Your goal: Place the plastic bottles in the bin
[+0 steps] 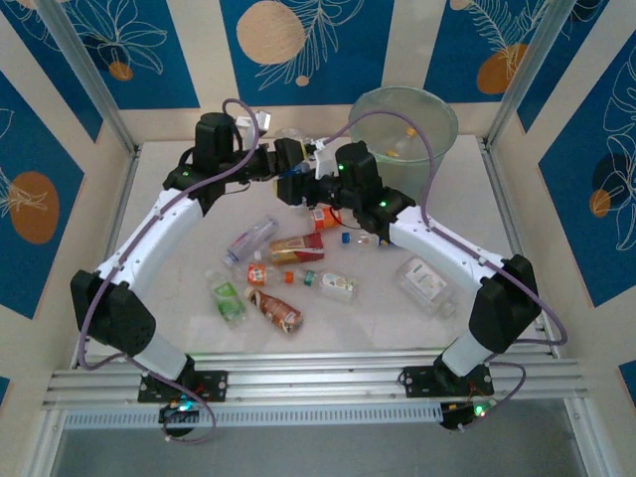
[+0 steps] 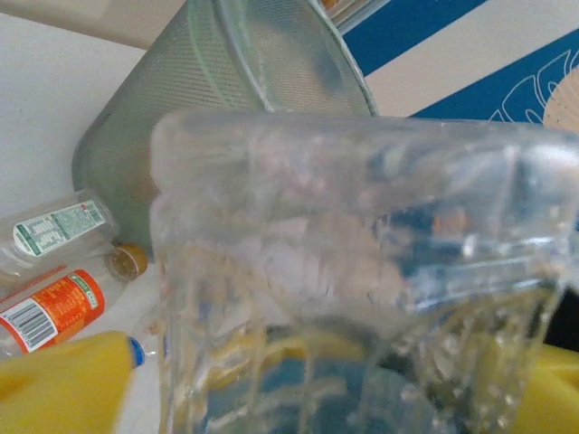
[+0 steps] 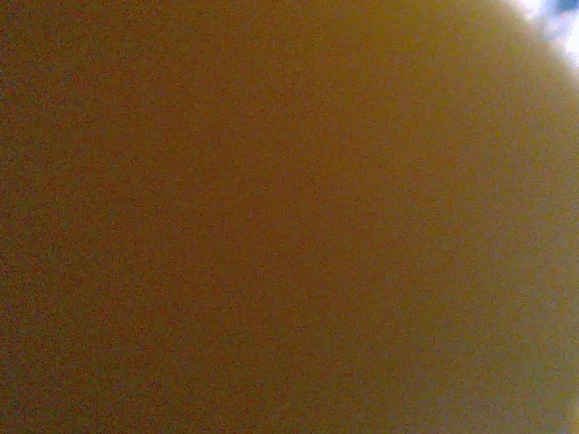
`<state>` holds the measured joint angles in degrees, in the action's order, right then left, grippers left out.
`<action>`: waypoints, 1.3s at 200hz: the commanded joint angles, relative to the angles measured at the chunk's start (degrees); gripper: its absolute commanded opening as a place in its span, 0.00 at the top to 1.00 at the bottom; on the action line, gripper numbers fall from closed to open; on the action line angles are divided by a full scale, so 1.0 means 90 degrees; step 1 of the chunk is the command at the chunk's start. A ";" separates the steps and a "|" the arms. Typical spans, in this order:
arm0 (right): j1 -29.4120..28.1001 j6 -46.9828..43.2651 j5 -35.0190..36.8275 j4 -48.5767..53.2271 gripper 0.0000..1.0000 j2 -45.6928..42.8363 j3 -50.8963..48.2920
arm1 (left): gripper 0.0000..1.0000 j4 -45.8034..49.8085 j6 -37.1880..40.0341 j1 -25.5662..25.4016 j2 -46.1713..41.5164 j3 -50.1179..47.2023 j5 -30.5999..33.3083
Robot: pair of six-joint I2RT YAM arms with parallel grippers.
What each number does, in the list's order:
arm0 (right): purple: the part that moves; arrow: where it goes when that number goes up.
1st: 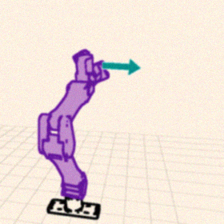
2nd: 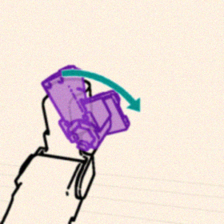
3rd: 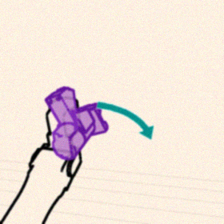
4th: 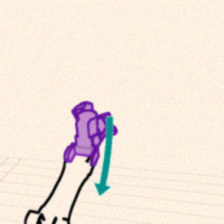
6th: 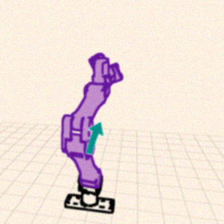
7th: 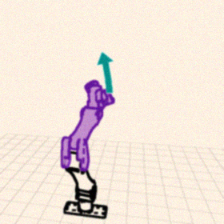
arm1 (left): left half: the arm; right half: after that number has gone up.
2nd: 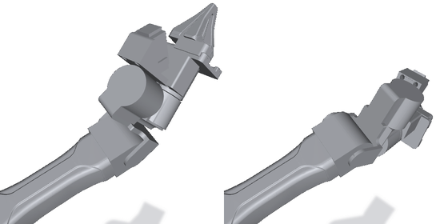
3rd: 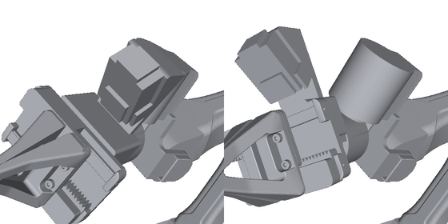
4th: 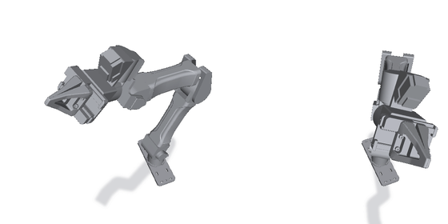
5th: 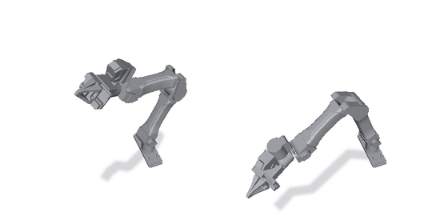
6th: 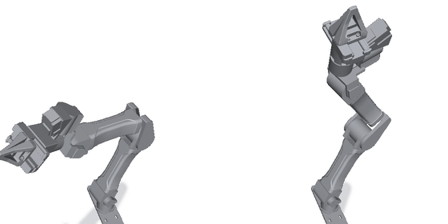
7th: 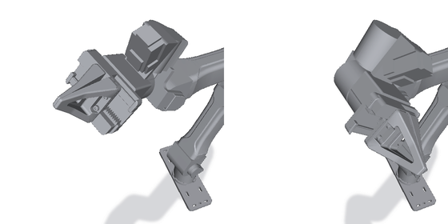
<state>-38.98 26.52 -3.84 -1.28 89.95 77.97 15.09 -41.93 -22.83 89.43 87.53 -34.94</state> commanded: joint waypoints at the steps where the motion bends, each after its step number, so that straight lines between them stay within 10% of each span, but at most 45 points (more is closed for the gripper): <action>1: -0.0073 -0.0226 0.0427 0.0161 0.49 -0.0287 -0.0051 | 0.01 -0.0091 0.0099 -0.0019 -0.0151 0.0545 0.0028; 135: 0.1242 -0.1472 0.4397 0.2914 0.50 -0.0123 0.2321 | 0.00 0.2095 0.2470 0.0503 -0.2796 -0.0061 0.3727; 260: 0.2322 -0.2032 0.5585 0.2927 0.49 0.1793 0.3543 | 0.01 0.3168 0.2823 0.0524 -0.3364 -0.1300 0.4484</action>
<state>-19.49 9.69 43.72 24.73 104.55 105.47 39.72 -18.41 -18.74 61.41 77.58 2.44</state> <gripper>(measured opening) 0.619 0.994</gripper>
